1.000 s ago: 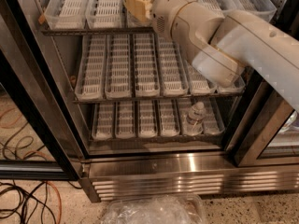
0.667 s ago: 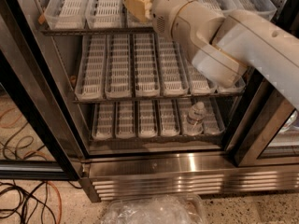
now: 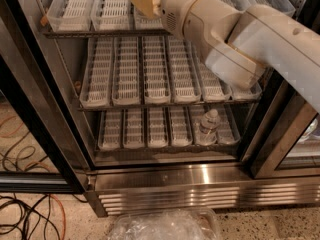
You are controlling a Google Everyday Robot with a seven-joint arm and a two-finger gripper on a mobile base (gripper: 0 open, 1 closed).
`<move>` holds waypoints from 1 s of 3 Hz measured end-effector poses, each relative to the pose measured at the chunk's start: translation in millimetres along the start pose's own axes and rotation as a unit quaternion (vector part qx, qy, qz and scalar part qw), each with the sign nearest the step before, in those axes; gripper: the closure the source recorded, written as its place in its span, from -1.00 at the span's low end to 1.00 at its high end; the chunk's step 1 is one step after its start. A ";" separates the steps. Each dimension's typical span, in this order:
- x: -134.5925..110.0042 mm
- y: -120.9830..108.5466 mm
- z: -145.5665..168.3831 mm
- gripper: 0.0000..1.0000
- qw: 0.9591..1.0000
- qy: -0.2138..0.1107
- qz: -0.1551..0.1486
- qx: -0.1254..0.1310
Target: Pick 7up can from top shelf of fridge
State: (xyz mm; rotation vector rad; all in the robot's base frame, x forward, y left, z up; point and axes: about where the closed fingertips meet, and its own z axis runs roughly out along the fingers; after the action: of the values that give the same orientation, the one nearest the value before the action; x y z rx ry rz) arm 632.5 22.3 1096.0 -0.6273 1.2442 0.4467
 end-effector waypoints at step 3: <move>-27.4 9.8 -7.2 1.00 0.999 -0.030 -0.021 -0.019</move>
Offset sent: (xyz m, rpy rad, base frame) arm -0.0194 -0.0031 0.0236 -0.0004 -0.0815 0.0351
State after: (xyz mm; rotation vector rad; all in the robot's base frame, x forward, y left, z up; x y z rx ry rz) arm 613.6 25.5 1119.0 -0.6672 1.1663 0.4527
